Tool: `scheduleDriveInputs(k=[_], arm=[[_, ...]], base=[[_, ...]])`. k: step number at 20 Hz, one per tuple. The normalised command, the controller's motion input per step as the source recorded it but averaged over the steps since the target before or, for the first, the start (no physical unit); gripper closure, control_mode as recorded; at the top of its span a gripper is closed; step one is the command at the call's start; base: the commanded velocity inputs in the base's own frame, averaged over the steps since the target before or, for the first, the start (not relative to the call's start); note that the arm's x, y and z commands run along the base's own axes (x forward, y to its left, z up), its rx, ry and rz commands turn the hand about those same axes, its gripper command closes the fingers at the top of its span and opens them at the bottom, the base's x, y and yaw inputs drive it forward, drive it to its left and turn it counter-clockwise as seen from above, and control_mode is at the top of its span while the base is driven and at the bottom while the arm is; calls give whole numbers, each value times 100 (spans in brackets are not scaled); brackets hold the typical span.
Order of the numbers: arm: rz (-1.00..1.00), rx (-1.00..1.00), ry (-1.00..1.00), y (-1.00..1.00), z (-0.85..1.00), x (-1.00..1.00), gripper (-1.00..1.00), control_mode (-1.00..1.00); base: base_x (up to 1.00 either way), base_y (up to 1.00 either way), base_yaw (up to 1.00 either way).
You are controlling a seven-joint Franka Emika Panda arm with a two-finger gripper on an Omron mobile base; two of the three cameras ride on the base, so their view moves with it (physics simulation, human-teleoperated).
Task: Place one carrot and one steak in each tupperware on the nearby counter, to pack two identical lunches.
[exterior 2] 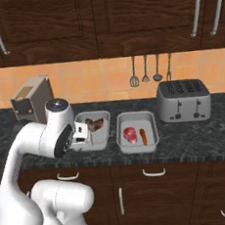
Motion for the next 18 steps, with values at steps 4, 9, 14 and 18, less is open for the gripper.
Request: scheduleDriveInputs(k=[4,9,14,18], arm=[[-8,4,-4,-20,0,-49,-100,-100],[-20,7,-7,-50,0,-73,-100,-100],[-9,3,-2,-26,0,-28,-100,100],[0,0,0,0,0,0,-100,100]], base=[[0,0,0],[0,0,0],[-34,-38,-14],[-41,-65,-28]])
